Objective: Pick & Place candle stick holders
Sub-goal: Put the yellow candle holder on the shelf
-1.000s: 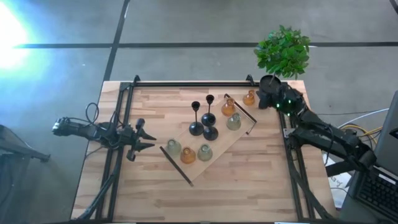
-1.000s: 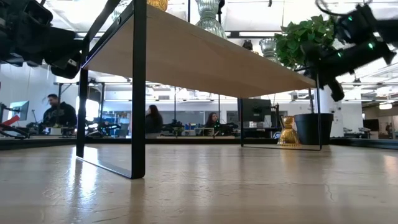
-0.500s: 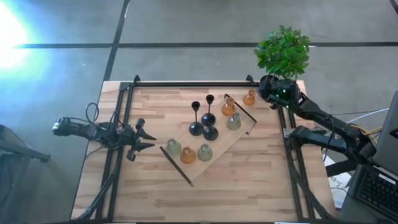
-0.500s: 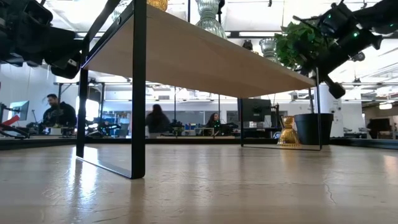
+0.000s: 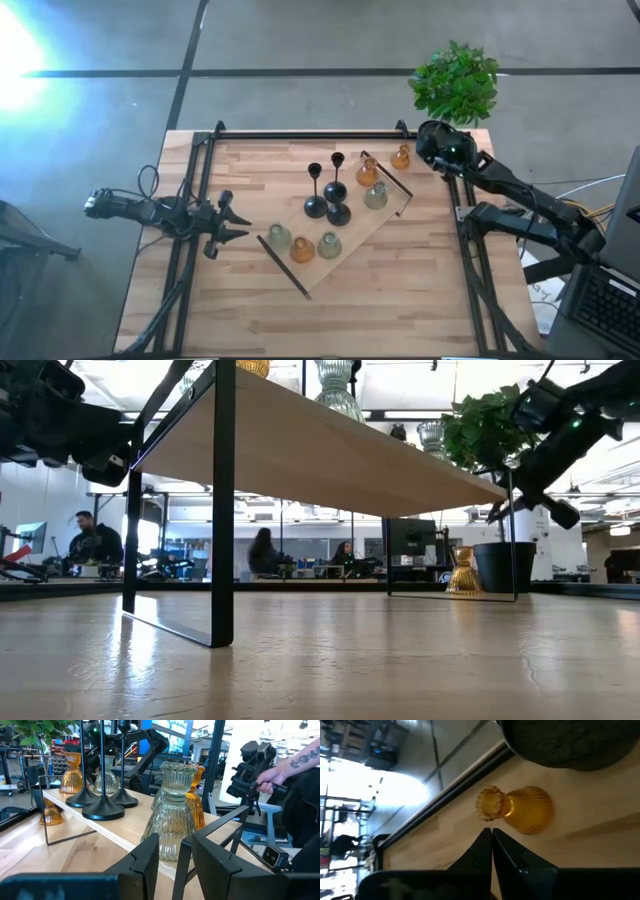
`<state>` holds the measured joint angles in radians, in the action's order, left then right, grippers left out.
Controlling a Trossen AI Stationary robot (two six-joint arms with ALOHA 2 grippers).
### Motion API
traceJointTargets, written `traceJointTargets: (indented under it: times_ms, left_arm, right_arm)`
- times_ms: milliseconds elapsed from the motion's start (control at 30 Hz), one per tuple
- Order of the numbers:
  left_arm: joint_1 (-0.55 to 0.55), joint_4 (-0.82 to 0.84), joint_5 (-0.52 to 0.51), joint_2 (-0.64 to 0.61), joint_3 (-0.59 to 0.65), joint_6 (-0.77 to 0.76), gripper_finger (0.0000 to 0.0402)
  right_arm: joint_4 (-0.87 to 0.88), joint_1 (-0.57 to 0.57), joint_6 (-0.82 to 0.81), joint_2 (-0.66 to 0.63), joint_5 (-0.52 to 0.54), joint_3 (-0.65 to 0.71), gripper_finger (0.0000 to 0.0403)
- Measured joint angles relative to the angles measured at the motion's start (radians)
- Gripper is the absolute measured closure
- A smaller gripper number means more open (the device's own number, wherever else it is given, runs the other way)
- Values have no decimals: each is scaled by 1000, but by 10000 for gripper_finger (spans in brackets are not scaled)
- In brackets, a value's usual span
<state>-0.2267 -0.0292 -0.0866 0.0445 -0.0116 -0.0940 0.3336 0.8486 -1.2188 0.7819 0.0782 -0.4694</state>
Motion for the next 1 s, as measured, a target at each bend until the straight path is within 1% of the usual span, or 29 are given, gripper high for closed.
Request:
traceJointTargets:
  times_ms: [100, 200, 300, 433, 600, 733, 1000]
  left_arm:
    - [0, 0, 0, 0, 0, 0, 282]
    - [0, 0, 0, 0, 0, 0, 282]
    - [0, 0, 0, 0, 0, 0, 282]
    - [0, 0, 0, 0, 0, 0, 282]
    - [0, 0, 0, 0, 0, 0, 282]
    - [0, 0, 0, 0, 0, 0, 282]
    - [0, 0, 0, 0, 0, 0, 282]
  right_arm:
    - [0, 0, -2, 48, -22, 0, 394]
    - [-20, 0, -17, 88, -16, 1, 395]
    - [-67, 1, -35, 99, -7, 1, 394]
    - [-61, 0, -64, 105, -36, 1, 394]
    - [-62, 1, -97, 106, -41, 1, 390]
    - [-66, 1, -120, 116, -37, 1, 362]
    - [-179, 1, -137, 205, -44, 1, 274]
